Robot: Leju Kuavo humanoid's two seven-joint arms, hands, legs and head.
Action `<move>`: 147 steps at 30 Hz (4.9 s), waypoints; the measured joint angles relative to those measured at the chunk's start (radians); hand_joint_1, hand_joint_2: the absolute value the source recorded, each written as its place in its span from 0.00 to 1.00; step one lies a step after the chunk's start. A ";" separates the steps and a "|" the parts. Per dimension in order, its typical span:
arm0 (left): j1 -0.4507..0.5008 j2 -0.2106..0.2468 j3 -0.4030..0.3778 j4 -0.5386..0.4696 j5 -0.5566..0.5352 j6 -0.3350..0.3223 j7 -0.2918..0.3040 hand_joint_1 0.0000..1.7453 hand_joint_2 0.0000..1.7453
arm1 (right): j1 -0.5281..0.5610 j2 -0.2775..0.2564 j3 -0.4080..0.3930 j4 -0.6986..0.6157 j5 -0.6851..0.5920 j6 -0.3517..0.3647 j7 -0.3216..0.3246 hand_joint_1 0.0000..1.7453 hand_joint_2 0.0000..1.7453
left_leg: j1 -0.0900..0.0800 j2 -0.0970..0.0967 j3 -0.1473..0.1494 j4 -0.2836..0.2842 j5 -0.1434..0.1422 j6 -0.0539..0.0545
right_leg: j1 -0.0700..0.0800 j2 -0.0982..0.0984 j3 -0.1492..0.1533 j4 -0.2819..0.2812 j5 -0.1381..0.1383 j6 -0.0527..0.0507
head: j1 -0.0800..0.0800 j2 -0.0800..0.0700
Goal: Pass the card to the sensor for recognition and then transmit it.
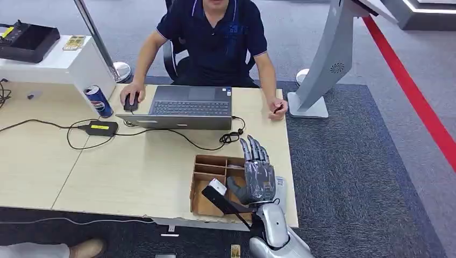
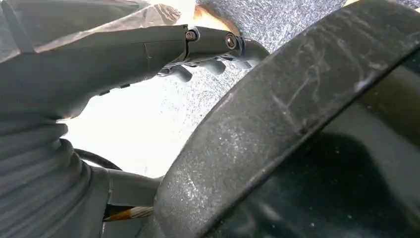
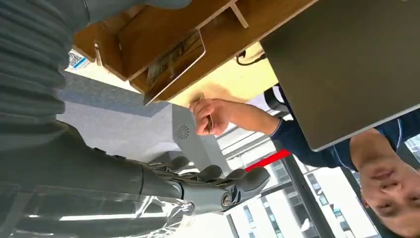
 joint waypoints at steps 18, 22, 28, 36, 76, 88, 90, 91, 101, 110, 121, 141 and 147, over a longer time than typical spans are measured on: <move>0.000 0.000 0.000 0.000 0.000 0.000 -0.001 0.00 1.00 | -0.001 0.000 0.000 0.000 -0.003 0.008 0.002 0.03 1.00 | 0.000 0.000 0.000 0.000 0.000 0.000 | 0.000 0.000 0.000 0.000 0.000 0.000 | 0.000 0.000; 0.000 0.000 0.000 0.000 0.000 0.000 -0.003 0.00 1.00 | -0.001 0.000 0.000 0.000 -0.003 0.009 0.002 0.03 1.00 | 0.000 0.000 0.000 0.000 0.000 0.000 | 0.000 0.000 0.000 0.000 0.000 0.000 | 0.000 0.000; 0.000 0.000 0.000 0.000 0.000 0.000 -0.005 0.00 1.00 | -0.001 -0.002 0.000 0.000 -0.003 0.016 0.010 0.02 1.00 | 0.000 0.000 0.000 0.000 0.000 0.000 | 0.000 0.000 0.000 0.000 0.000 0.000 | 0.000 0.000; 0.000 0.000 0.000 0.000 0.001 0.000 -0.006 0.00 1.00 | 0.001 -0.013 -0.002 0.000 -0.003 0.015 0.019 0.03 1.00 | 0.000 0.000 0.000 0.000 0.000 0.000 | 0.000 0.000 0.000 0.000 0.000 0.000 | 0.000 0.000; 0.000 0.000 0.000 0.000 0.001 0.000 -0.007 0.00 1.00 | 0.001 -0.019 -0.018 0.015 -0.014 0.002 0.008 0.12 1.00 | 0.000 0.000 0.000 0.000 0.000 0.000 | 0.000 0.000 0.000 0.000 0.000 0.000 | 0.000 0.000; 0.000 0.000 0.000 0.000 0.001 0.000 -0.007 0.00 1.00 | 0.001 -0.019 -0.018 0.023 -0.014 0.001 0.006 0.14 1.00 | 0.000 0.000 0.000 0.000 0.000 0.000 | 0.000 0.000 0.000 0.000 0.000 0.000 | 0.000 0.000; 0.000 0.000 0.000 0.000 0.001 0.000 -0.007 0.00 1.00 | 0.002 -0.019 -0.018 0.024 -0.015 0.001 0.006 0.15 1.00 | 0.000 0.000 0.000 0.000 0.000 0.000 | 0.000 0.000 0.000 0.000 0.000 0.000 | 0.000 0.000; 0.000 0.000 0.000 0.000 0.001 0.000 -0.007 0.00 1.00 | 0.001 -0.019 -0.018 0.025 -0.015 0.000 0.006 0.20 1.00 | 0.000 0.000 0.000 0.000 0.000 0.000 | 0.000 0.000 0.000 0.000 0.000 0.000 | 0.000 0.000; 0.000 0.000 0.000 0.000 0.000 0.000 -0.008 0.00 1.00 | 0.001 -0.019 -0.018 0.033 -0.016 -0.005 0.000 0.21 1.00 | 0.000 0.000 0.000 0.000 0.000 0.000 | 0.000 0.000 0.000 0.000 0.000 0.000 | 0.000 0.000; 0.000 0.000 0.000 0.000 -0.001 0.000 -0.008 0.00 1.00 | 0.001 -0.019 -0.018 0.039 -0.016 -0.006 -0.004 0.20 1.00 | 0.000 0.000 0.000 0.000 0.000 0.000 | 0.000 0.000 0.000 0.000 0.000 0.000 | 0.000 0.000; 0.000 0.000 0.000 0.000 -0.002 0.000 -0.008 0.00 1.00 | 0.001 -0.019 -0.018 0.040 -0.016 -0.008 -0.006 0.30 1.00 | 0.000 0.000 0.000 0.000 0.000 0.000 | 0.000 0.000 0.000 0.000 0.000 0.000 | 0.000 0.000; 0.000 0.000 -0.003 0.000 -0.003 -0.001 -0.008 0.00 1.00 | 0.001 -0.017 -0.023 0.049 -0.017 -0.009 -0.007 0.40 1.00 | 0.000 0.000 0.000 0.000 0.000 0.000 | 0.000 0.000 0.000 0.000 0.000 0.000 | 0.000 0.000; 0.000 0.000 -0.003 0.000 -0.003 -0.001 -0.008 0.00 1.00 | 0.001 -0.017 -0.024 0.049 -0.018 -0.009 -0.008 0.38 1.00 | 0.000 0.000 0.000 0.000 0.000 0.000 | 0.000 0.000 0.000 0.000 0.000 0.000 | 0.000 0.000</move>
